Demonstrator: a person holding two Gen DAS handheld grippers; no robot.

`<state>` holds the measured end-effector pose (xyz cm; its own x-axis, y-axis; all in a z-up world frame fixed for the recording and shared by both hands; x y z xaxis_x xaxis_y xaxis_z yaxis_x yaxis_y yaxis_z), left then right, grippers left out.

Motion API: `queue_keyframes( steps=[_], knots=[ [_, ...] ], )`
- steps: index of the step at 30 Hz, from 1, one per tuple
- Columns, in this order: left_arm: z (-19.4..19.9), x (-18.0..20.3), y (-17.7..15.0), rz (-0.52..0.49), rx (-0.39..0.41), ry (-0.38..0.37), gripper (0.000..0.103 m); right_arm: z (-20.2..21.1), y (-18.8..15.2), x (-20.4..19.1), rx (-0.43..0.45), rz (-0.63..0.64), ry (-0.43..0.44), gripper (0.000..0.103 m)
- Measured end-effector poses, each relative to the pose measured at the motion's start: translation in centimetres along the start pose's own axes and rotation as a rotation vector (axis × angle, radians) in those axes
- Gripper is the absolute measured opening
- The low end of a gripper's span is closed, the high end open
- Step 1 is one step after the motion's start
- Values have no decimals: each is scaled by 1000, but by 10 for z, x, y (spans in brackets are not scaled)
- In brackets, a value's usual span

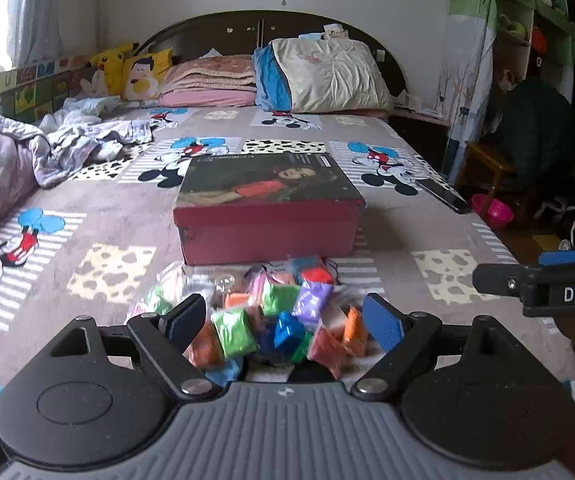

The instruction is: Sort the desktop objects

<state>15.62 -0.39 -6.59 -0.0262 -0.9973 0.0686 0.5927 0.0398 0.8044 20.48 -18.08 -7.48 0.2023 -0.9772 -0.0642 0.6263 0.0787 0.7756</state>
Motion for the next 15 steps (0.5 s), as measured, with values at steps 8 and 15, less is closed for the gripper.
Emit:
queue_keyframes(
  steps=[8,15],
  knots=[
    [15,-3,-16,-7,2,11,86,12,-4,-10,7,21,5,101],
    [22,-4,-15,-8,30,18,85,13,-8,-17,1,32,10,101]
  ],
)
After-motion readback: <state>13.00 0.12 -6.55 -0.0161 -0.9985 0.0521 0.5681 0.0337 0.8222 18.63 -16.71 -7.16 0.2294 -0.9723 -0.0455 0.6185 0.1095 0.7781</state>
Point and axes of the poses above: each gripper's, at about its wrist camera, not at the fingertips, and z roughly against the way its jaws point, x to its right, y to its top, the point moved 10 cm from there along -z, roughly the way its jaws point, and after that the axes turned 2 degrees about -y, right-handed, at the moved point
